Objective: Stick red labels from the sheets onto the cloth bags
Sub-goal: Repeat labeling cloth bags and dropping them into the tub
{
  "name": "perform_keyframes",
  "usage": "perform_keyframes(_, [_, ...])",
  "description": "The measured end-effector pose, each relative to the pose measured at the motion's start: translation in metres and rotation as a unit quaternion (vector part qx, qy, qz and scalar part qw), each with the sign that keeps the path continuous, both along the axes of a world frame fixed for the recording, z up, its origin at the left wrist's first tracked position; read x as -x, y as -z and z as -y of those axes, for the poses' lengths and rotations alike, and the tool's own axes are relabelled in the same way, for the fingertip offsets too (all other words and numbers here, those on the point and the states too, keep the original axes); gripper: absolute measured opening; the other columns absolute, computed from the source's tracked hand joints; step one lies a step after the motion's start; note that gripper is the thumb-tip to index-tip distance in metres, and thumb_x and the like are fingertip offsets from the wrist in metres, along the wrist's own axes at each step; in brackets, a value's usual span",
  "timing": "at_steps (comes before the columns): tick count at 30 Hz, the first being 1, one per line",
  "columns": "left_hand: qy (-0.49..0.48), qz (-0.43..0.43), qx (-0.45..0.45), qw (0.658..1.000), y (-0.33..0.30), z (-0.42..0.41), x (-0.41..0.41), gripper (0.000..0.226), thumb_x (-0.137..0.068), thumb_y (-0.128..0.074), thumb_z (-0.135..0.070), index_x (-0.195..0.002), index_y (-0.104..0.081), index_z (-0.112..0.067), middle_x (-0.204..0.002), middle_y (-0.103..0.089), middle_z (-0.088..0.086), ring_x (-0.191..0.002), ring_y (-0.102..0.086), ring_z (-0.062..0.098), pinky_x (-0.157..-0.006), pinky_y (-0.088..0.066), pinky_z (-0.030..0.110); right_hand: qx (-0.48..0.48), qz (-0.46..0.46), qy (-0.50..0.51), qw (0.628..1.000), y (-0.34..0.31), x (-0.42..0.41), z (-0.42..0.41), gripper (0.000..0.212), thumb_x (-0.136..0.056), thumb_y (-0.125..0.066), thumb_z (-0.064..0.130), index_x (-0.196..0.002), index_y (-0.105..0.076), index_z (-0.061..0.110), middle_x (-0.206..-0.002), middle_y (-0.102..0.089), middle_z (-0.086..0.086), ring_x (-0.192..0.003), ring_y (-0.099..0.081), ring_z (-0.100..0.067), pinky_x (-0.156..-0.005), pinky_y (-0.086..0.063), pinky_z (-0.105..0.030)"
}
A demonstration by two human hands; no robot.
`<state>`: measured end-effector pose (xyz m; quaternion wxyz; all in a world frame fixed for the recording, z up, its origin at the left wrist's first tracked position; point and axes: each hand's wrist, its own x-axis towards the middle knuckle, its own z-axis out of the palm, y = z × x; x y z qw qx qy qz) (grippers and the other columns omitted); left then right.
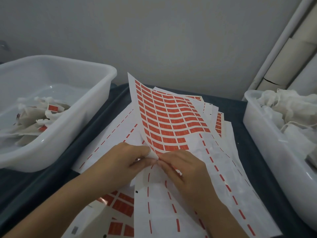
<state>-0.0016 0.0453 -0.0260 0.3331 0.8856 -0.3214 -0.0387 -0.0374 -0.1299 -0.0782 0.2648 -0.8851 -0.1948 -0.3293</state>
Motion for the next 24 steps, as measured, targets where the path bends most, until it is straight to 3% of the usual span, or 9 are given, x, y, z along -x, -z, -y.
perform_keyframes(2, [0.008,0.011,-0.008,1.0,-0.001,0.0,0.001,0.013,-0.089,-0.048,-0.037,-0.079,-0.042,-0.043,-0.077,-0.048,-0.03,-0.064,-0.056,-0.007,-0.06,-0.04,-0.002,0.012,0.003,-0.001,1.0,0.0,0.0,0.001,0.054,-0.096,-0.033,0.042,-0.093,-0.073,0.006,-0.088,-0.074,-0.002,-0.078,-0.071,-0.013,-0.086,-0.042,-0.012])
perform_keyframes(6, [0.005,-0.012,-0.026,1.0,-0.003,-0.002,-0.002,0.009,-0.088,-0.048,-0.038,-0.079,-0.049,-0.037,-0.075,-0.053,-0.024,-0.07,-0.055,-0.01,-0.062,-0.042,0.001,-0.03,-0.037,-0.012,0.999,-0.003,0.0,0.003,0.05,-0.094,-0.036,0.039,-0.095,-0.072,0.005,-0.091,-0.074,-0.004,-0.082,-0.069,-0.014,-0.091,-0.032,-0.001])
perform_keyframes(10, [-0.01,-0.024,-0.034,0.999,-0.002,-0.003,-0.002,0.013,-0.087,-0.048,-0.039,-0.074,-0.046,-0.038,-0.069,-0.054,-0.025,-0.068,-0.055,-0.01,-0.061,-0.042,0.001,-0.072,-0.058,-0.006,0.996,-0.002,0.0,0.0,0.04,-0.089,-0.045,0.037,-0.095,-0.072,0.009,-0.093,-0.073,0.0,-0.088,-0.065,-0.006,-0.088,-0.036,-0.001])
perform_keyframes(14, [-0.031,-0.064,-0.032,0.997,0.002,-0.007,-0.004,0.023,-0.085,-0.049,-0.041,-0.065,-0.047,-0.03,-0.056,-0.052,-0.034,-0.059,-0.052,-0.012,-0.052,-0.039,0.005,-0.222,-0.151,0.023,0.963,-0.009,0.004,-0.006,0.006,-0.085,-0.056,0.043,-0.087,-0.06,0.04,-0.087,-0.062,0.031,-0.092,-0.057,0.009,-0.077,-0.044,-0.002])
perform_keyframes(16, [-0.058,-0.106,0.001,0.993,0.004,-0.012,-0.009,0.026,-0.079,-0.05,-0.045,-0.067,-0.054,-0.022,-0.054,-0.055,-0.023,-0.055,-0.054,-0.004,-0.053,-0.041,0.008,-0.31,-0.196,0.035,0.93,-0.014,0.004,-0.005,0.008,-0.079,-0.055,0.048,-0.082,-0.06,0.041,-0.075,-0.065,0.026,-0.079,-0.062,0.004,-0.064,-0.048,-0.005])
perform_keyframes(19, [-0.102,-0.206,0.072,0.971,0.004,-0.022,-0.017,0.039,-0.07,-0.055,-0.047,-0.082,-0.066,-0.011,-0.069,-0.068,-0.016,-0.065,-0.065,0.002,-0.066,-0.051,0.017,-0.447,-0.257,-0.004,0.857,-0.02,0.002,0.002,0.02,-0.076,-0.056,0.039,-0.086,-0.066,0.025,-0.071,-0.071,0.01,-0.062,-0.067,-0.008,-0.055,-0.051,-0.012])
perform_keyframes(21, [-0.134,-0.276,0.103,0.946,0.003,-0.027,-0.021,0.046,-0.062,-0.057,-0.046,-0.091,-0.068,-0.011,-0.079,-0.072,-0.011,-0.07,-0.069,0.007,-0.07,-0.056,0.024,-0.499,-0.264,-0.031,0.825,-0.024,0.002,0.006,0.026,-0.075,-0.058,0.036,-0.092,-0.068,0.018,-0.08,-0.074,0.005,-0.072,-0.071,-0.013,-0.062,-0.053,-0.015])
perform_keyframes(23, [-0.188,-0.315,0.092,0.926,0.001,-0.03,-0.022,0.047,-0.068,-0.059,-0.044,-0.103,-0.064,-0.013,-0.092,-0.071,-0.008,-0.085,-0.069,0.013,-0.082,-0.055,0.034,-0.503,-0.256,-0.039,0.825,-0.027,0.002,0.008,0.029,-0.072,-0.059,0.04,-0.092,-0.07,0.022,-0.087,-0.074,0.006,-0.082,-0.071,-0.014,-0.07,-0.054,-0.016])
perform_keyframes(24, [-0.222,-0.291,0.054,0.929,0.0,-0.031,-0.023,0.047,-0.075,-0.058,-0.044,-0.114,-0.057,-0.018,-0.103,-0.066,-0.008,-0.099,-0.064,0.018,-0.092,-0.05,0.039,-0.494,-0.248,-0.037,0.833,-0.028,0.003,0.008,0.028,-0.072,-0.058,0.042,-0.09,-0.07,0.024,-0.088,-0.074,0.007,-0.085,-0.071,-0.013,-0.073,-0.054,-0.016])
